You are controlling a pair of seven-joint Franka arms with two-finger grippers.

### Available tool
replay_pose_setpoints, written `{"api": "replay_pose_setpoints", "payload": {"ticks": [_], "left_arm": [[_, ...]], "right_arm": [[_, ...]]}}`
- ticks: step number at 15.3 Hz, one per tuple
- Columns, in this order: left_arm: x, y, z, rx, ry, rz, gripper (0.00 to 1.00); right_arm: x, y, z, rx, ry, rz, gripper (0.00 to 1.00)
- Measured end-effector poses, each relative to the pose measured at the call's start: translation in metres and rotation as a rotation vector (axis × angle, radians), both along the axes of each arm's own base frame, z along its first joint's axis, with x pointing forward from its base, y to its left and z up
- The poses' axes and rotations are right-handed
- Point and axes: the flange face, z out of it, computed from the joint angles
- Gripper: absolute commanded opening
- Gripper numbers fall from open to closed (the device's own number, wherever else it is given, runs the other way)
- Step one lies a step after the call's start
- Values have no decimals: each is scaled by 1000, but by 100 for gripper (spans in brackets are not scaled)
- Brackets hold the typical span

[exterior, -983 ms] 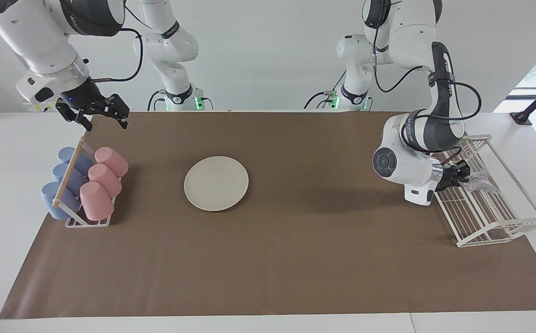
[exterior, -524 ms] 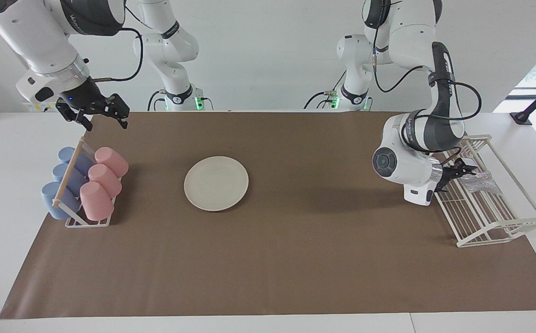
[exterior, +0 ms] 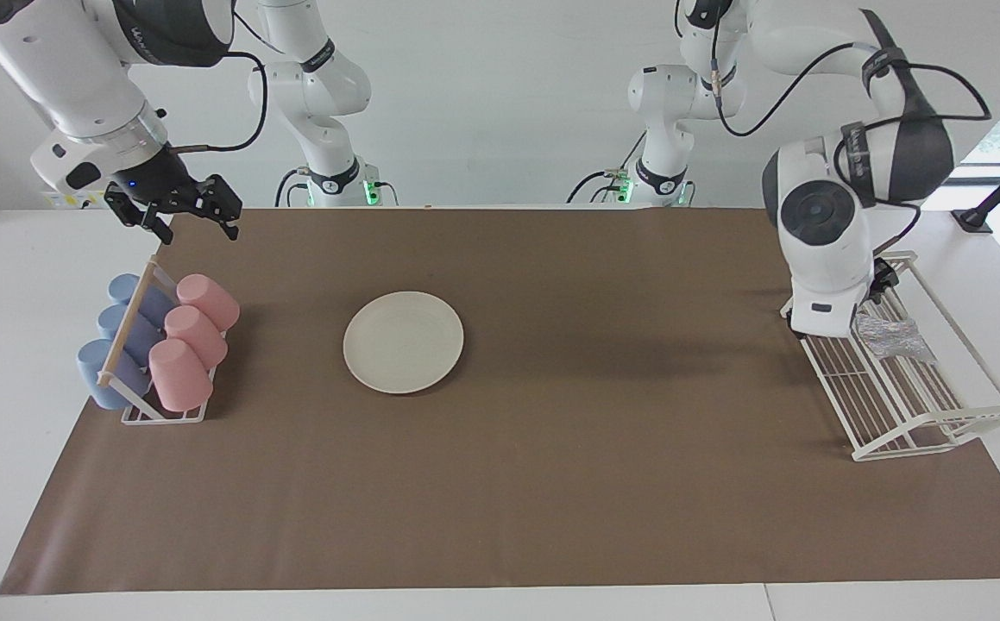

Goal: Wipe plate with sponge

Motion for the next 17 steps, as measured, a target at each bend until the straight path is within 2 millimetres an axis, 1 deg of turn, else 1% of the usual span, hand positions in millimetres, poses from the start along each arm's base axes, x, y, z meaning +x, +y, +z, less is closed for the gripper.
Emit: {"api": "replay_pose_setpoints", "payload": {"ticks": [1, 3, 4, 6, 8, 9, 11, 15, 17], "left_arm": [[-4, -1, 17, -79, -24, 22, 100], [-17, 5, 52, -234, -58, 53, 100], [-27, 10, 69, -302, -59, 54, 100], [-53, 20, 102, -392, -32, 26, 100], [-77, 22, 125, -427, 11, -32, 100], [-86, 20, 131, -448, 32, -64, 100], [-96, 17, 133, -480, 61, -122, 100], [-102, 14, 111, -496, 103, -148, 100], [-104, 8, 104, -513, 115, -154, 100]], "right_arm": [[0, 0, 0, 0, 0, 0, 100], [0, 0, 0, 0, 0, 0, 100], [0, 0, 0, 0, 0, 0, 100], [0, 0, 0, 0, 0, 0, 100], [0, 0, 0, 0, 0, 0, 100], [0, 0, 0, 0, 0, 0, 100], [0, 0, 0, 0, 0, 0, 100], [0, 0, 0, 0, 0, 0, 100], [0, 0, 0, 0, 0, 1, 100]]}}
